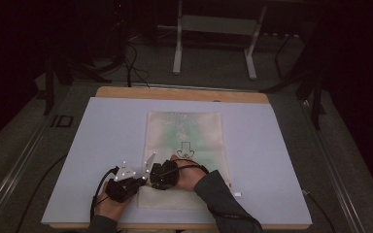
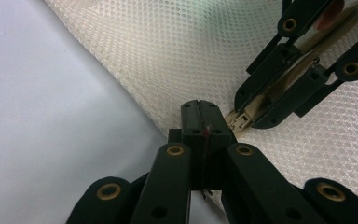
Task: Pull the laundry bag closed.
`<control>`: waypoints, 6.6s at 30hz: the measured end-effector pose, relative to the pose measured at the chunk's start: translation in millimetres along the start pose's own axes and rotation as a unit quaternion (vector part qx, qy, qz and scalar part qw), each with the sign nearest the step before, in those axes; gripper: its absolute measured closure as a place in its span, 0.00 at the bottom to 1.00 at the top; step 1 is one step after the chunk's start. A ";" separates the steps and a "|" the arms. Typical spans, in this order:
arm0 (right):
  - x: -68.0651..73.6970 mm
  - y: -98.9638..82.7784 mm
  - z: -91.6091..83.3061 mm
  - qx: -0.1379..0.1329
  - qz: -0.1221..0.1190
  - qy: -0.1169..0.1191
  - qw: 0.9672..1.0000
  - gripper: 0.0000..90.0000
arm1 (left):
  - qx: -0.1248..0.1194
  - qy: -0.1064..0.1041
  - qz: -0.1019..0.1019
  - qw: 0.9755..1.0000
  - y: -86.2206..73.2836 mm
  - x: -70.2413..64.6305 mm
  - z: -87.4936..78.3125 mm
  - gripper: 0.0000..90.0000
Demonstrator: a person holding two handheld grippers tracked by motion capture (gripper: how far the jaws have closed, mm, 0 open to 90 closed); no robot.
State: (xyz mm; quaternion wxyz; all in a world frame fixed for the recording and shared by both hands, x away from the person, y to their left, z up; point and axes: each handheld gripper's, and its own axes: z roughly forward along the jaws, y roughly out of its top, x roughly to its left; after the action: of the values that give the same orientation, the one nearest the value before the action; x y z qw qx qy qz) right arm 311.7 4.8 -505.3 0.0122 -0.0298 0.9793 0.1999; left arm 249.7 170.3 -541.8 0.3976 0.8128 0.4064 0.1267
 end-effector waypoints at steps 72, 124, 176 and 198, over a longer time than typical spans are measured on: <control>1.8 -23.2 -21.8 0.070 -0.009 -0.002 0.998 0.91 | -0.001 0.003 0.003 1.000 -0.4 -1.0 -0.1 1.00; 1.1 -41.5 -34.4 0.089 -0.002 0.002 0.996 0.91 | -0.002 0.003 0.002 1.000 -0.6 -0.9 0.0 1.00; 1.6 -68.0 -52.8 0.101 0.014 -0.011 0.995 0.91 | -0.002 0.001 -0.002 1.000 -0.7 -0.6 0.1 1.00; -1.0 -82.9 -58.6 0.093 0.024 -0.006 0.995 0.91 | -0.002 0.000 -0.002 1.000 -0.6 -0.4 0.1 1.00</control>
State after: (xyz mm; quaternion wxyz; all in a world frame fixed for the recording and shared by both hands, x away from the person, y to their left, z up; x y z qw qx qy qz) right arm 317.3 -94.3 -483.8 0.0163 -0.0041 0.9940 0.1080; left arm 249.2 170.1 -542.3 0.3995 0.8111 0.4081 0.1263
